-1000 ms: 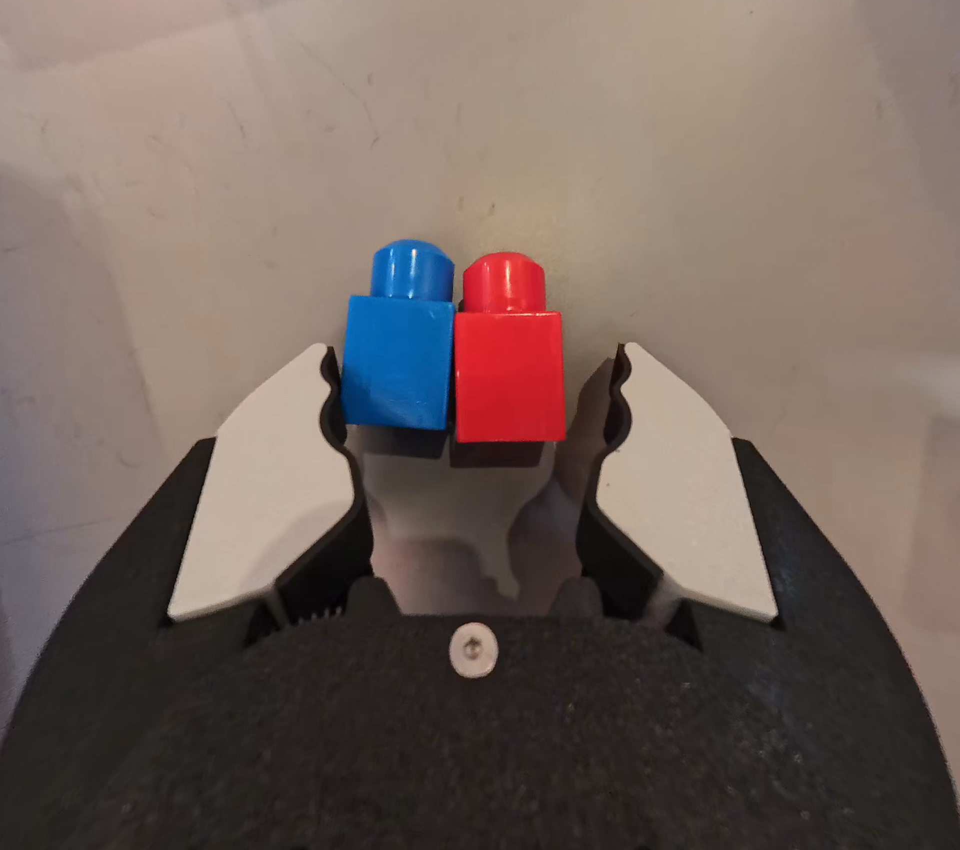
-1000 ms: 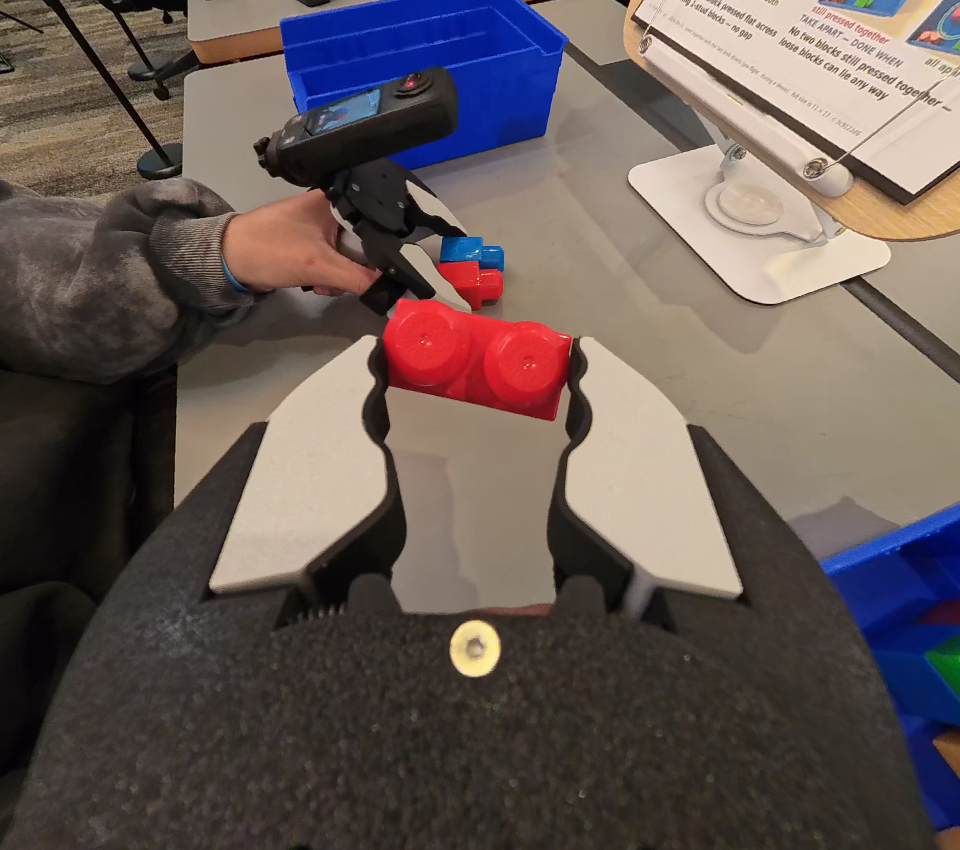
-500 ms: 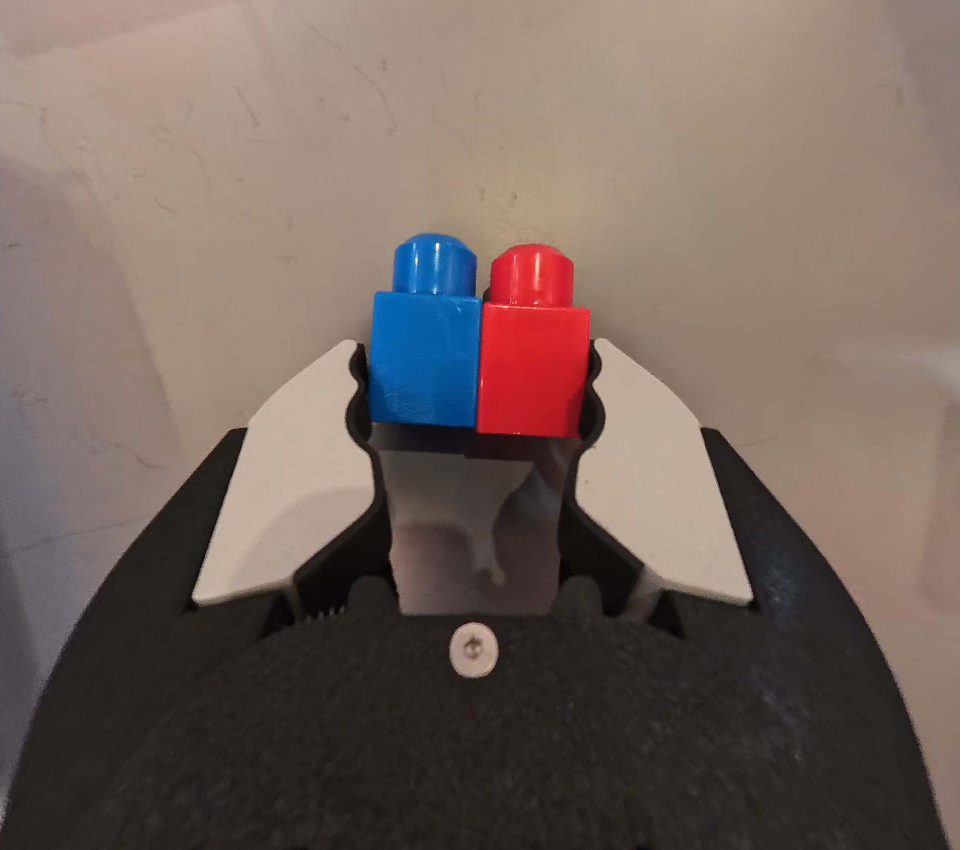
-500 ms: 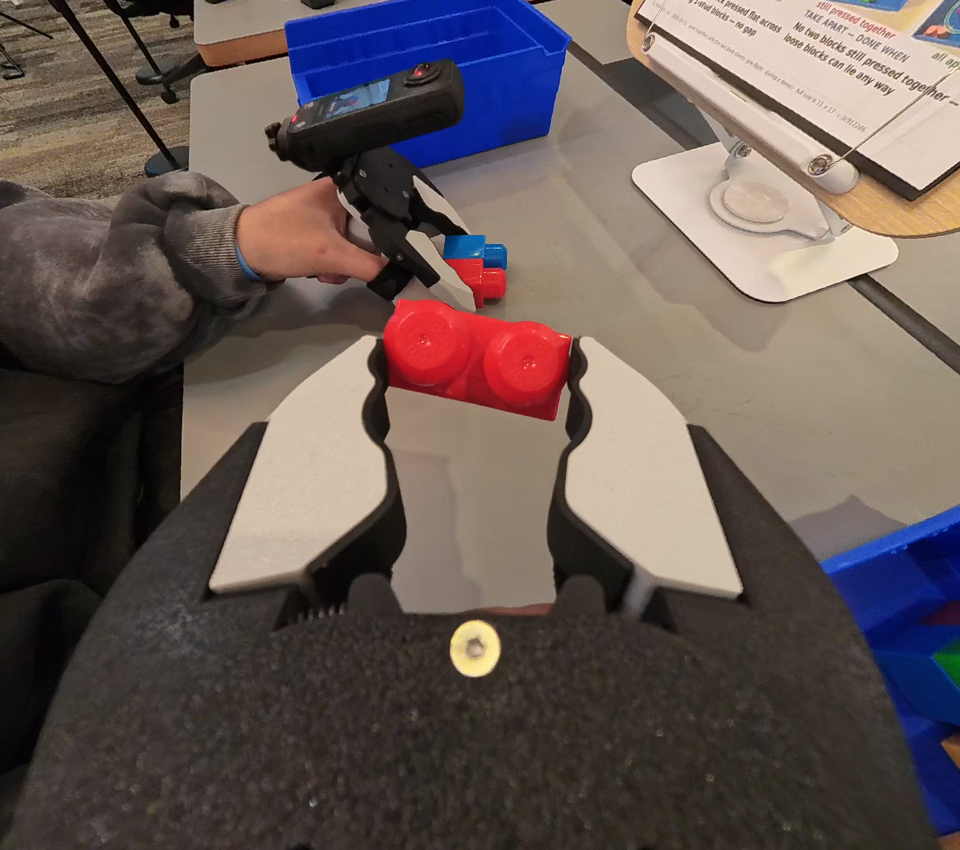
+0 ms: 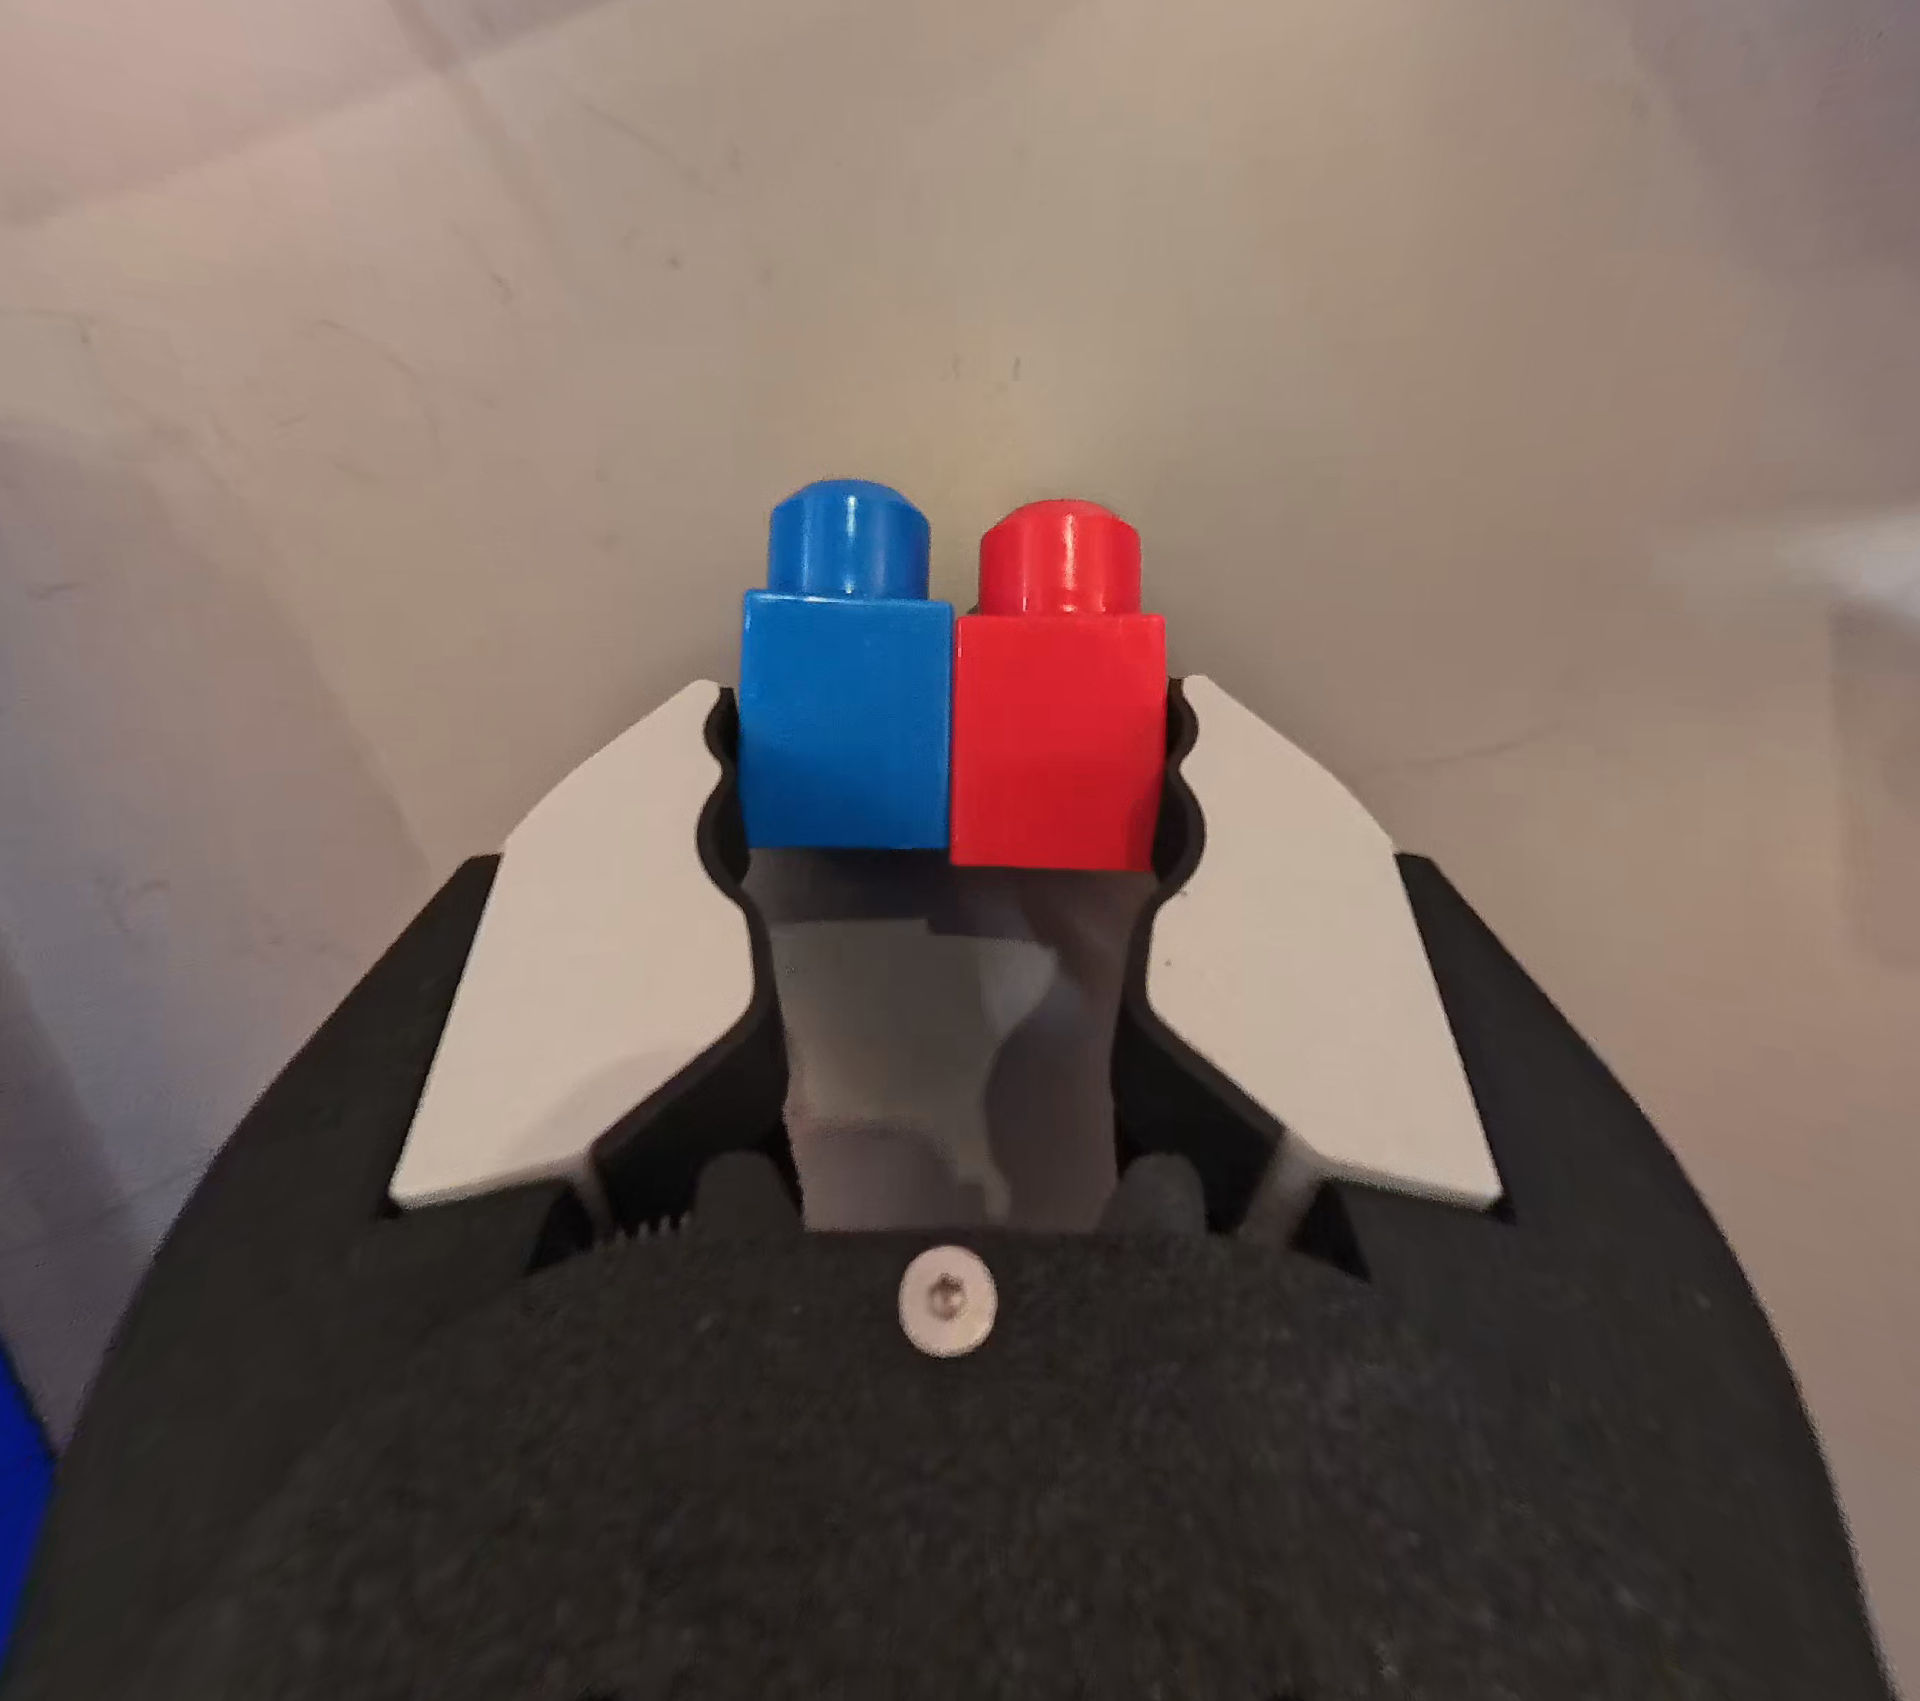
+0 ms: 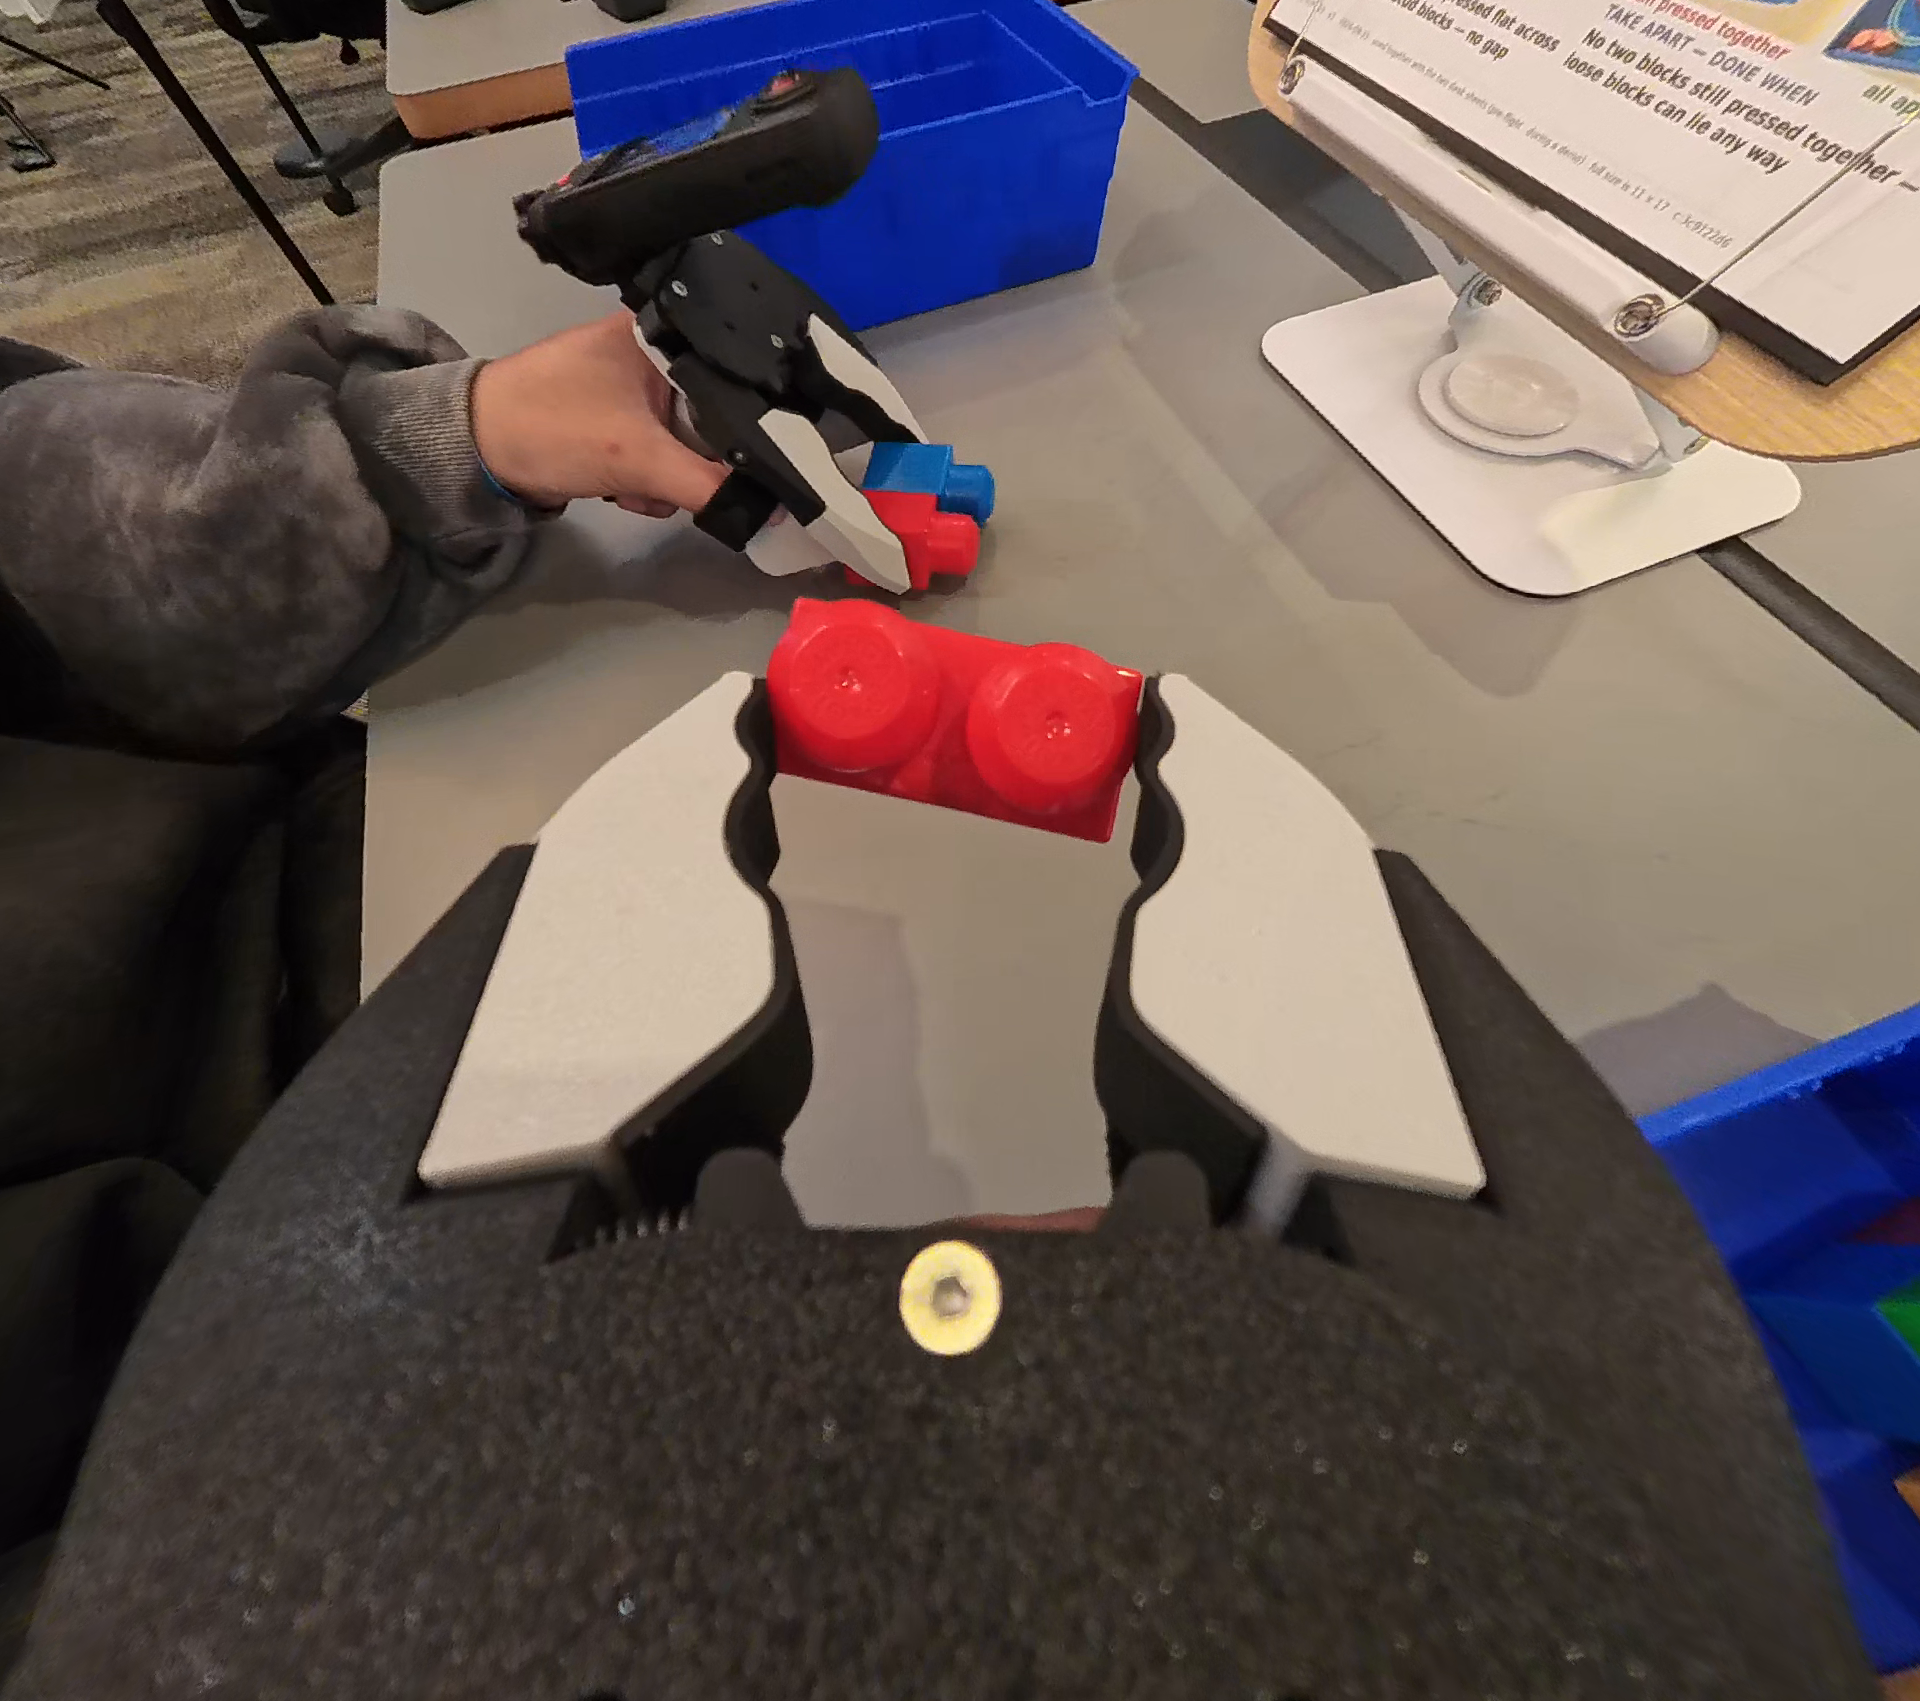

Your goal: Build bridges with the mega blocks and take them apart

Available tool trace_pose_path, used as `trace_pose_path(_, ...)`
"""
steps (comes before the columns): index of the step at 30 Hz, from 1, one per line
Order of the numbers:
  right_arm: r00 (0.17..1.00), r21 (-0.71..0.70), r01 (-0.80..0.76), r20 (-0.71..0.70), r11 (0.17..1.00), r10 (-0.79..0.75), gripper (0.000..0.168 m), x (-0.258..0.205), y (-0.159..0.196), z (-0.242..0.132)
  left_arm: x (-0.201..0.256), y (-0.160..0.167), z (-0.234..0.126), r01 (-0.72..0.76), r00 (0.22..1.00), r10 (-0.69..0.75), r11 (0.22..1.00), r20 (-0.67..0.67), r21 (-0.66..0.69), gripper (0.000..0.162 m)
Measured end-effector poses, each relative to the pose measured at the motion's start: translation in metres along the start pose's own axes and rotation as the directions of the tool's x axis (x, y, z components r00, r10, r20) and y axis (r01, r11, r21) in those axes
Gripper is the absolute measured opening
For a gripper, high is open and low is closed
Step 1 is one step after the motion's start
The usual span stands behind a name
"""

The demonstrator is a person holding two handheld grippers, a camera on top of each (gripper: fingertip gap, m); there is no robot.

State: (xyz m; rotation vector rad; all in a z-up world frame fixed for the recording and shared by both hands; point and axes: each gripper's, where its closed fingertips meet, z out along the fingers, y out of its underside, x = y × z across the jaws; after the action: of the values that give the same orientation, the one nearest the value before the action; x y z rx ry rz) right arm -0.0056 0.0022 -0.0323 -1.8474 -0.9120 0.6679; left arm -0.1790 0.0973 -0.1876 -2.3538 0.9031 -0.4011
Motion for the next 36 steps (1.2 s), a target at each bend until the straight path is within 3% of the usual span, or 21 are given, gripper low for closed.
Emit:
trace_pose_path(10, 1.0, -0.011, -0.012, 0.001, 1.0, 0.012, 0.067, 0.002, 0.004, 0.003, 0.008, 0.017, -0.009, -0.068, 0.996, 0.066, 0.997, -0.066, -0.029, 0.076)
trace_pose_path(13, 1.0, -0.021, -0.014, 0.004, 1.0, 0.014, 0.067, 0.003, 0.006, 0.005, 0.007, 0.018, -0.009, -0.056, 0.997, 0.055, 0.998, -0.06, -0.021, 0.084)
trace_pose_path(19, 1.0, -0.027, -0.023, 0.005, 0.999, 0.024, 0.067, 0.005, 0.01, 0.006, 0.008, 0.025, -0.018, -0.044, 0.998, 0.043, 0.999, 0.053, 0.008, 0.096)
trace_pose_path(22, 1.0, -0.028, -0.029, 0.007, 0.999, 0.029, 0.067, 0.006, 0.011, 0.007, -0.003, 0.027, -0.014, -0.045, 0.99, 0.044, 0.999, 0.133, 0.005, 0.09)
trace_pose_path(27, 1.0, -0.029, -0.026, 0.01, 0.999, 0.026, 0.067, 0.005, 0.011, 0.007, -0.004, 0.024, -0.01, -0.023, 0.993, 0.021, 1.0, 0.115, 0.014, 0.08)
trace_pose_path(36, 0.999, -0.031, -0.029, 0.014, 0.999, 0.029, 0.067, 0.005, 0.012, 0.007, -0.011, 0.021, -0.009, -0.011, 0.991, 0.006, 0.999, 0.134, 0.035, 0.082)
